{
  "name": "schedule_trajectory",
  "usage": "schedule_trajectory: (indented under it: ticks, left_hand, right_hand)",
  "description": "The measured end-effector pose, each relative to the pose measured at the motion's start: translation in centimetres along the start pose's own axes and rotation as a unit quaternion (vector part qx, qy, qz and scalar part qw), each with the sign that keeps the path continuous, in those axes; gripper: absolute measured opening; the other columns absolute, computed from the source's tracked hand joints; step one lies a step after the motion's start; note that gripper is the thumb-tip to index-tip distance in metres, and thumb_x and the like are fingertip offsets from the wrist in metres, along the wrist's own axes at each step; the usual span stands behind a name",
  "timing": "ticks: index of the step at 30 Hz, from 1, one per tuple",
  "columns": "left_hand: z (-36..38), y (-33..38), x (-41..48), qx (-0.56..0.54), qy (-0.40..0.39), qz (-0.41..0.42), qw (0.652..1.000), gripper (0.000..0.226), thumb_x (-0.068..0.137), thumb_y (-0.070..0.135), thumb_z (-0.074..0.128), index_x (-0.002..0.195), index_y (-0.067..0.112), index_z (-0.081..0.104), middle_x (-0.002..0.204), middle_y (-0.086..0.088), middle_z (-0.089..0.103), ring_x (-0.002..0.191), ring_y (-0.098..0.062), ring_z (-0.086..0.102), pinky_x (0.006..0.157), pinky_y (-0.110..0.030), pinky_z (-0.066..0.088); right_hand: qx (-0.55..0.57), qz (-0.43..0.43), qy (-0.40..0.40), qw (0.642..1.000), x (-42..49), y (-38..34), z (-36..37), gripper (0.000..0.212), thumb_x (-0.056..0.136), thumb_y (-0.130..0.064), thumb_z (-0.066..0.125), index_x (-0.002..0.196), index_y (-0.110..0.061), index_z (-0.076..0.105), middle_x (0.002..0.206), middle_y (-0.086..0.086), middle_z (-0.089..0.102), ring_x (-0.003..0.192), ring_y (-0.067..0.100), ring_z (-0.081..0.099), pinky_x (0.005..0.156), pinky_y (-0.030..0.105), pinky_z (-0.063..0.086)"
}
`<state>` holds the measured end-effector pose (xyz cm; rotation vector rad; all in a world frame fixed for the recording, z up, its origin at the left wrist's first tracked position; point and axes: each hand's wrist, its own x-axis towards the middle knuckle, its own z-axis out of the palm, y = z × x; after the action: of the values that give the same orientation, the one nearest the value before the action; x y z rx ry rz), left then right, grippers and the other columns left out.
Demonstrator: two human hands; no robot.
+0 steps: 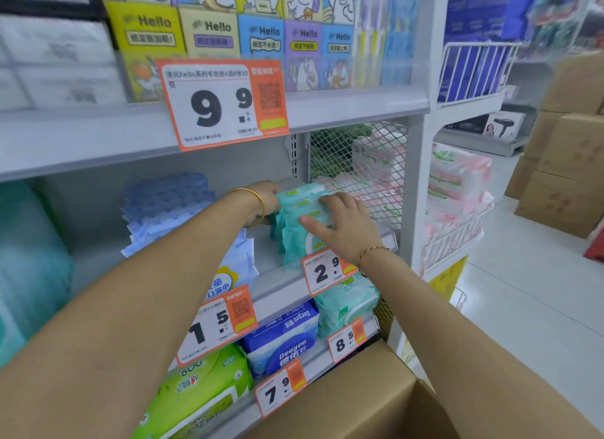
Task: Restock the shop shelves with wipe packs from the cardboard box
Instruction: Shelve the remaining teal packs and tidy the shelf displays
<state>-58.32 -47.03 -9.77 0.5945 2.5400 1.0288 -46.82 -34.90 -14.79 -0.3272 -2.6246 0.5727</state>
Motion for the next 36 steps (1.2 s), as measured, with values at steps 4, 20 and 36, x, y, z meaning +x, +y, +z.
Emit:
schedule_trajectory:
  ticks: [4, 20, 36]
  left_hand:
    - [-0.1, 0.7, -2.0, 0.170, 0.090, 0.073, 0.979, 0.050, 0.089, -0.004, 0.046, 0.137, 0.008, 0.042, 0.138, -0.018, 0.046, 0.121, -0.031, 0.050, 0.101, -0.033, 0.039]
    - [19.0, -16.1, -18.8, 0.183, -0.076, 0.235, 0.952, 0.036, 0.086, 0.000, 0.050, 0.117, 0.013, 0.061, 0.129, -0.005, 0.054, 0.122, -0.023, 0.048, 0.104, -0.022, 0.028]
    - [20.6, -21.0, -17.2, 0.455, -0.321, 0.186, 0.810, 0.035, 0.096, 0.026, 0.044, 0.130, 0.018, 0.043, 0.129, -0.006, 0.046, 0.120, -0.028, 0.042, 0.093, -0.042, 0.045]
  right_hand:
    - [0.061, 0.013, 0.038, 0.997, -1.5, -0.2, -0.1, 0.069, 0.090, -0.054, 0.046, 0.144, -0.015, 0.029, 0.150, 0.003, 0.032, 0.139, 0.024, 0.024, 0.115, 0.038, 0.022]
    - [0.090, 0.189, -0.123, 0.970, -25.9, 8.1, 14.1, 0.039, 0.088, -0.004, 0.046, 0.126, -0.009, 0.048, 0.123, 0.014, 0.050, 0.114, 0.030, 0.050, 0.097, 0.033, 0.038]
    - [-0.113, 0.204, -0.607, 0.759, -37.0, 11.1, 31.5, 0.050, 0.090, -0.018, 0.050, 0.137, -0.030, 0.037, 0.146, 0.011, 0.021, 0.123, 0.036, 0.038, 0.099, 0.047, 0.044]
